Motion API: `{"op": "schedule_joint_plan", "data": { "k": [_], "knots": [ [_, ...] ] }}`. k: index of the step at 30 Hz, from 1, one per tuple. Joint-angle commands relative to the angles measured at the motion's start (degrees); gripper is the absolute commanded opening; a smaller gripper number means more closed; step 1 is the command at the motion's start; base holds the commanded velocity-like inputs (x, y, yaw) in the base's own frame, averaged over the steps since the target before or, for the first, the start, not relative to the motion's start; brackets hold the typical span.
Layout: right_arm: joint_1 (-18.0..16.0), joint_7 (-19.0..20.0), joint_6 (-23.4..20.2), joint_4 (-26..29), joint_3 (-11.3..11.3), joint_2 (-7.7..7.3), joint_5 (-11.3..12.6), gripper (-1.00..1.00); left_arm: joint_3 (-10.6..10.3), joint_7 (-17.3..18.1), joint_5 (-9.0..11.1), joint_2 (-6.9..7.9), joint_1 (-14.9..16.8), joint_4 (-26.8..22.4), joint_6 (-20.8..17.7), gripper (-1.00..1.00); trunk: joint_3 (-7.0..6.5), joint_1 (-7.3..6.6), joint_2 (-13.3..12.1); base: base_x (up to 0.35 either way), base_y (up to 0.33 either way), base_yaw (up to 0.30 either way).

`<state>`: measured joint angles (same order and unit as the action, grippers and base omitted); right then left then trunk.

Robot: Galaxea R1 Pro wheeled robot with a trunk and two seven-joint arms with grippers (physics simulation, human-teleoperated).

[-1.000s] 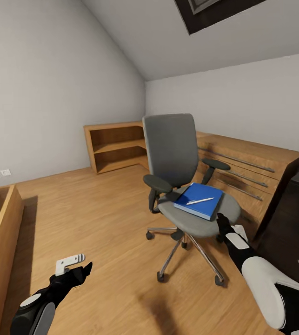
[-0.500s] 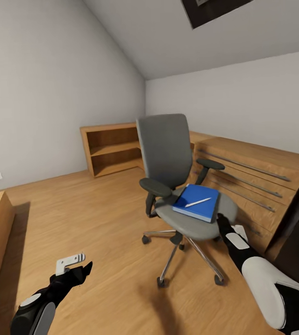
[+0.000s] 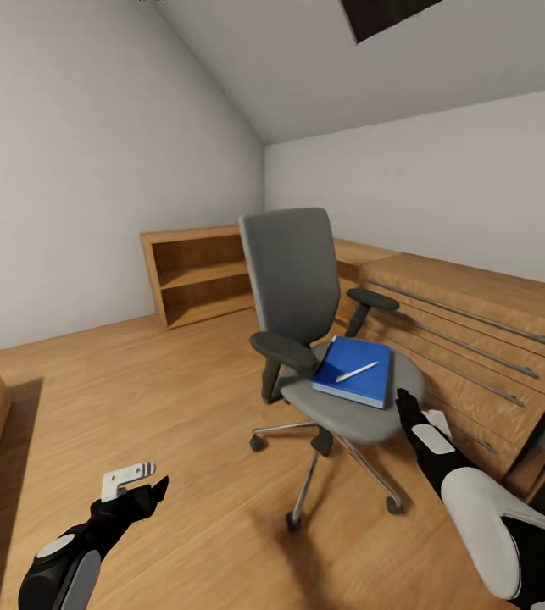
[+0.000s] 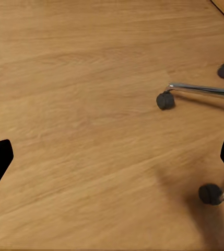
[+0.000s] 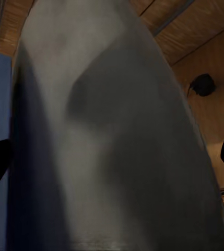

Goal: In the bedroom, organize the workspace by keeping the computer under the desk, ensuring the monitor is on the desk, placing the keyboard on the desk next to the monitor, placing the mouse on the desk next to the keyboard, moving the folder from the swivel chair onto the desk next to the mouse, stacking the notebook on top of the folder with the pen on top of the notebook, and positioning the swivel chair next to the desk.

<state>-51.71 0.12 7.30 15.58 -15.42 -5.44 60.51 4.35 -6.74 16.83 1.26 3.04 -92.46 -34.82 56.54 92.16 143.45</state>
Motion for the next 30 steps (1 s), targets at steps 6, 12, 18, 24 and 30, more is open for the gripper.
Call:
{"op": "schedule_joint_plan", "data": {
  "k": [6,12,18,24,30],
  "knots": [
    [-0.1,0.2,0.2,0.1,0.4,0.01,0.7,1.0,0.0,-0.5,0.7,0.06,0.0,0.0,-0.4,1.0,0.05,-0.03,0.0,-0.293,0.057,0.0],
    [-0.1,0.2,0.2,0.1,0.4,0.02,0.7,1.0,0.0,-0.5,0.7,0.05,0.0,0.0,-0.4,1.0,0.05,-0.03,0.0,-0.273,0.211,0.0],
    [-0.1,0.2,0.2,0.1,0.5,0.07,0.7,1.0,0.0,-0.5,0.6,0.03,0.0,0.0,-0.4,1.0,0.05,-0.03,0.0,-0.272,0.209,0.0],
    [-0.1,0.2,0.2,0.1,0.5,0.08,0.7,1.0,0.0,-0.5,0.6,0.05,0.0,0.0,-0.4,1.0,0.05,-0.03,0.0,-0.28,0.191,0.0],
    [-0.1,0.2,0.2,0.1,0.5,0.12,0.7,1.0,0.0,-0.5,0.6,0.05,0.0,0.0,-0.4,1.0,0.05,-0.03,0.0,-0.285,0.153,0.0]
  ]
}}
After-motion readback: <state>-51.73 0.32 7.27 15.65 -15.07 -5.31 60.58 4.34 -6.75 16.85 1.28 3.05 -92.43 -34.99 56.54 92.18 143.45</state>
